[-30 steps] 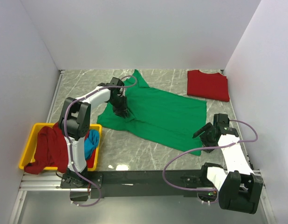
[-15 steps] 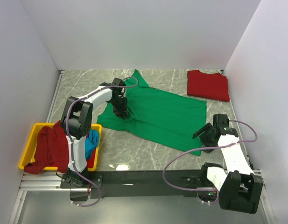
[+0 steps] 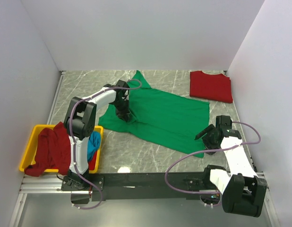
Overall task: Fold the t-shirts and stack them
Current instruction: Fold the tshirt
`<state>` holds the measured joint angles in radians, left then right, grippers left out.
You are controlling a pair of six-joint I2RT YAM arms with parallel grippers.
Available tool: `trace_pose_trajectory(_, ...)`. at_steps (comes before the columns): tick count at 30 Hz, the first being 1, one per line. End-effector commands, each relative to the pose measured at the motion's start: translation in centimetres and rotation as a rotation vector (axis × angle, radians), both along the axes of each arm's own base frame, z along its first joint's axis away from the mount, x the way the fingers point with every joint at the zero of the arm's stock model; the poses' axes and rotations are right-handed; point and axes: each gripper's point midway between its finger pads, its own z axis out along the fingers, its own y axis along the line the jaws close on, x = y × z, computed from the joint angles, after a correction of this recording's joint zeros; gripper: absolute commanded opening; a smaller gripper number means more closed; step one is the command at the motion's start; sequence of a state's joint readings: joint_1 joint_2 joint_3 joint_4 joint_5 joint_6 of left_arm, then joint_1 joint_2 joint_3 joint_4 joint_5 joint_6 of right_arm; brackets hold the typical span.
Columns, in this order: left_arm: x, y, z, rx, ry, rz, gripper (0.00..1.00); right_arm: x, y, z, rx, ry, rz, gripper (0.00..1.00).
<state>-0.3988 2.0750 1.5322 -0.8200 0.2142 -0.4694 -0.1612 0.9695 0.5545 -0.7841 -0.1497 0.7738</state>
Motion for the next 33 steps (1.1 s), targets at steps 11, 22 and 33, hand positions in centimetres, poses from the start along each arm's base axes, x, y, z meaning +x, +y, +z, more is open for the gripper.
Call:
trace_pose_trajectory(11, 1.7, -1.7, 2.4, -0.054, -0.086, -0.018, 0.01, 0.9, 0.1, 0.5, -0.002, -0.036, 0.005, 0.77)
trace_pose_trajectory(22, 4.1, -3.6, 4.4, -0.116, -0.134, -0.027, 0.01, 2.7, 0.1, 0.9, 0.005, -0.045, 0.042, 0.77)
trace_pose_trajectory(33, 5.7, -5.4, 3.8, -0.169, -0.142, -0.054, 0.0, 6.5, 0.0, 1.8, 0.011, -0.042, 0.105, 0.77)
